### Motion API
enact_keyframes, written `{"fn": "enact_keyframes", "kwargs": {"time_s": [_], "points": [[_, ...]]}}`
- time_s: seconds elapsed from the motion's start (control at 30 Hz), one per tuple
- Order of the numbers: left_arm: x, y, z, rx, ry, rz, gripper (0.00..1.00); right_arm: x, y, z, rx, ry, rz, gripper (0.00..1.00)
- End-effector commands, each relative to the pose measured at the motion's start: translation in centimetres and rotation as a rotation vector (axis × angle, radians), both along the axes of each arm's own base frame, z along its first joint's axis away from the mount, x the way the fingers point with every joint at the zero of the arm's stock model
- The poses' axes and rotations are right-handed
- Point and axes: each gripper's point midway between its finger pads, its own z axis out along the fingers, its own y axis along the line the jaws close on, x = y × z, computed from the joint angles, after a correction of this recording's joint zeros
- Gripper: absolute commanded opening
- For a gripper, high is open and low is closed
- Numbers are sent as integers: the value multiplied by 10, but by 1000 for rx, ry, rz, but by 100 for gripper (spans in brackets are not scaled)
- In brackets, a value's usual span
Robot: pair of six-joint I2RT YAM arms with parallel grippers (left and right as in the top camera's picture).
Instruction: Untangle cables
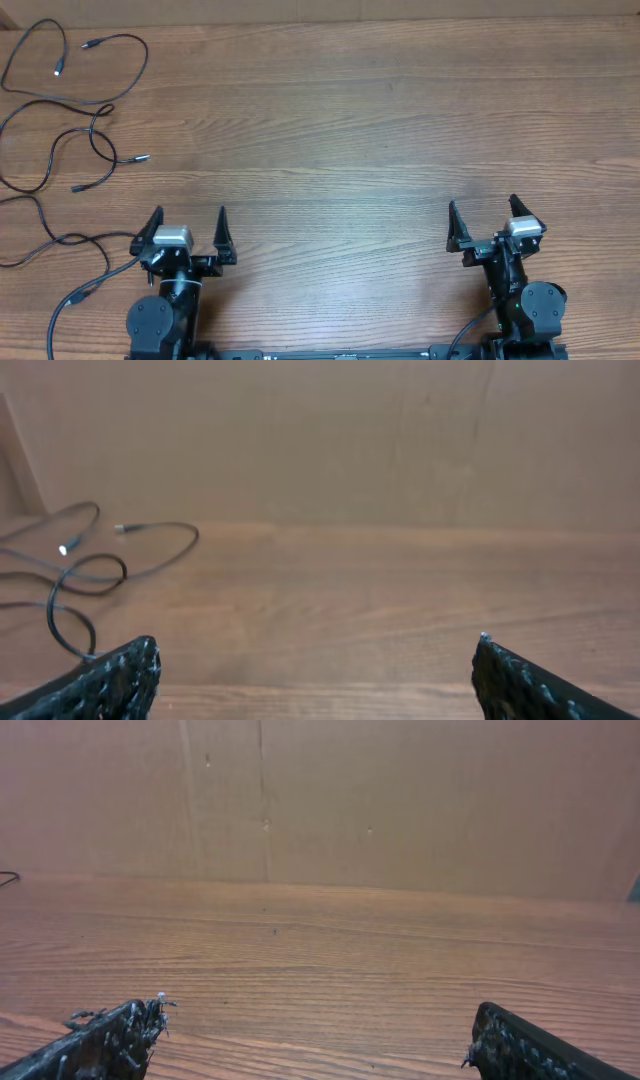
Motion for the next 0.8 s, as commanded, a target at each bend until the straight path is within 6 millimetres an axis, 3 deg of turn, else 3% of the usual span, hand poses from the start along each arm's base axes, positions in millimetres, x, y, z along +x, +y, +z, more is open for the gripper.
{"fn": "enact_keyframes", "kwargs": {"time_s": [0.0, 0.53, 0.77], "points": [[2, 4, -1, 30, -58, 24, 100, 0, -2, -1, -1, -6, -14, 100], [9, 11, 2, -13, -193, 65, 100, 0, -2, -1, -1, -6, -14, 100], [11, 18, -50, -43, 19, 110, 100, 0, -2, -1, -1, -6, -14, 100]]}}
